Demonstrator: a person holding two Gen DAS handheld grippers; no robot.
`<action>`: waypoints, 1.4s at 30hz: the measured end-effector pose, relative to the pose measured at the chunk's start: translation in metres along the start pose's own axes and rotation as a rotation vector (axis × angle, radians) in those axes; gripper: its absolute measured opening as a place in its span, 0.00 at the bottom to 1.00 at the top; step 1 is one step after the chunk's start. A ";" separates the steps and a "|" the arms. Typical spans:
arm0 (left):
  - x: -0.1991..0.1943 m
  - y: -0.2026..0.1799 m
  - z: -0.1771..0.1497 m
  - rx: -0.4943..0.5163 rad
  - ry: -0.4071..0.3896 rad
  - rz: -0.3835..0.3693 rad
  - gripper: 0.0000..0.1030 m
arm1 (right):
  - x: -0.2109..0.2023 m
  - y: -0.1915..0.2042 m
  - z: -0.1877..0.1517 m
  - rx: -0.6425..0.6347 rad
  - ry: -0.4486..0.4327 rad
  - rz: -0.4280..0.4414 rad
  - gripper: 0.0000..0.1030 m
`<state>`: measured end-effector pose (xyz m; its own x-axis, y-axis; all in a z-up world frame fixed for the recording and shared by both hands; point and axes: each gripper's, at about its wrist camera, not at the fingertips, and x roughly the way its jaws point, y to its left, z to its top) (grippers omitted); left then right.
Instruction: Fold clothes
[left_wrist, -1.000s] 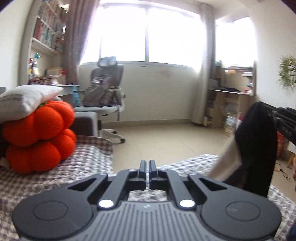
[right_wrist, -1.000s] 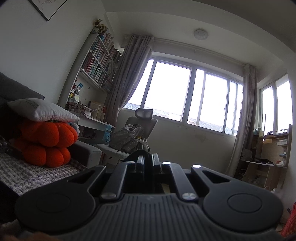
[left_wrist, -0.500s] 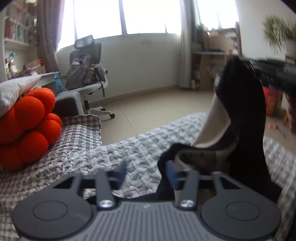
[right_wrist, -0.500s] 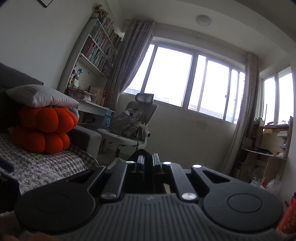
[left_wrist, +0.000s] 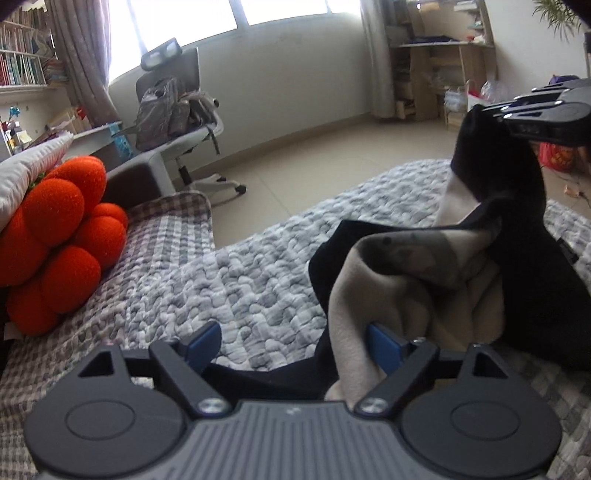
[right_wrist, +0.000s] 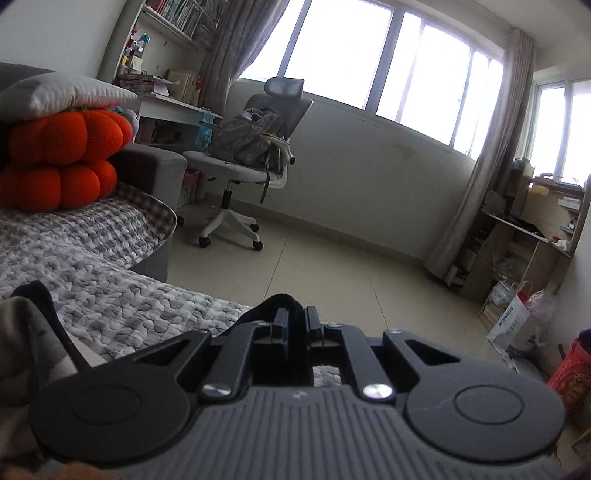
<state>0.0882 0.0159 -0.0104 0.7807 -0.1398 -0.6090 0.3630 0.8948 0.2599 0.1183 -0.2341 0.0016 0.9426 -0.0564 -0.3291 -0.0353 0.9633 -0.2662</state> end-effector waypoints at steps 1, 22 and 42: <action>0.002 0.001 0.001 -0.006 0.006 0.000 0.84 | 0.002 -0.002 -0.001 0.010 0.016 0.005 0.09; 0.000 0.039 0.021 -0.218 -0.117 -0.151 0.82 | 0.002 -0.020 -0.015 -0.045 0.096 0.139 0.17; 0.051 0.032 0.024 -0.285 -0.024 -0.258 0.37 | -0.017 0.011 -0.041 -0.492 0.004 0.284 0.52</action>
<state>0.1523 0.0273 -0.0152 0.6953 -0.3824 -0.6085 0.3953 0.9106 -0.1205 0.0882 -0.2338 -0.0329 0.8721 0.1853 -0.4529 -0.4390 0.7052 -0.5568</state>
